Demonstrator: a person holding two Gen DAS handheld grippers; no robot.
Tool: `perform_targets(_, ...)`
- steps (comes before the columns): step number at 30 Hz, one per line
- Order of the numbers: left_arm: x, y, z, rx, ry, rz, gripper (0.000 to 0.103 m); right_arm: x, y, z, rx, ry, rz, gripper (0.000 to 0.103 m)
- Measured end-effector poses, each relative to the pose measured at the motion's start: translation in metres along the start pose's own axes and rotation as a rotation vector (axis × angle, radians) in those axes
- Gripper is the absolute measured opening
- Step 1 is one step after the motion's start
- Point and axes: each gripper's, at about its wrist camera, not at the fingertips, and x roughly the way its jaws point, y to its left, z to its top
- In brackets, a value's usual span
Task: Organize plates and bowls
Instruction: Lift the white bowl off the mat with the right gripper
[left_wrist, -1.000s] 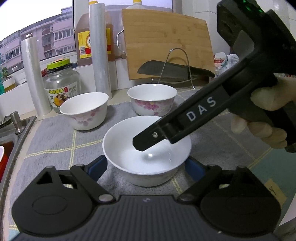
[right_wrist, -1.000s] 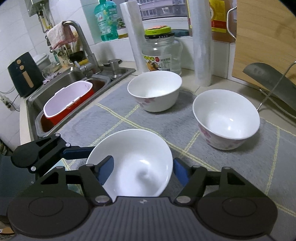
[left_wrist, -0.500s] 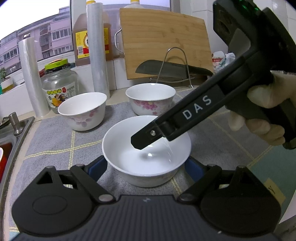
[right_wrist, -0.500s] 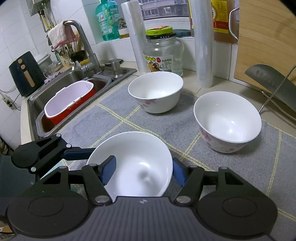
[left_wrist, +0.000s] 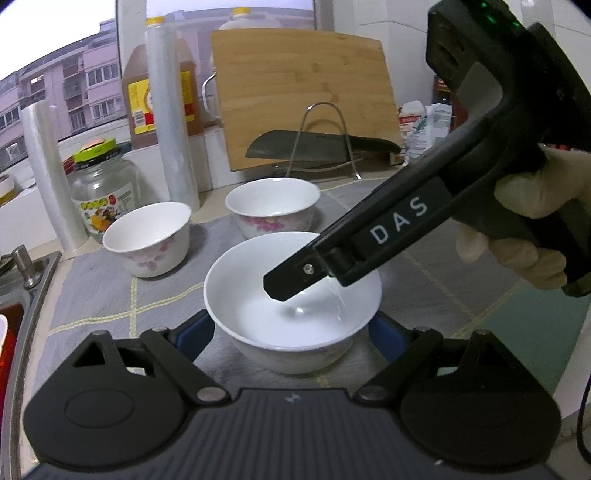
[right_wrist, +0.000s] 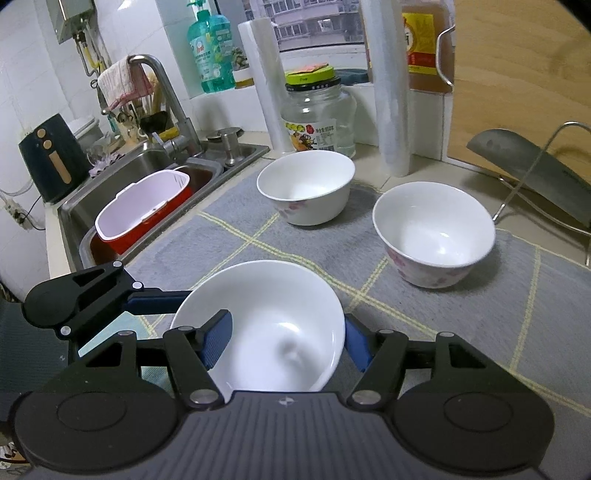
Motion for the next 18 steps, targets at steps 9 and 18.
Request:
perform_targets(9,0.002,-0.026,0.011,0.018,0.002,-0.037,0.09,-0.031,-0.012,-0.014,0.012,-0.017,-0.03,0.071)
perform_targets(18,0.014,-0.057,0.025,0.027,-0.004,-0.077,0.09,-0.057,-0.037,-0.027,0.034,-0.028,-0.064,0.071)
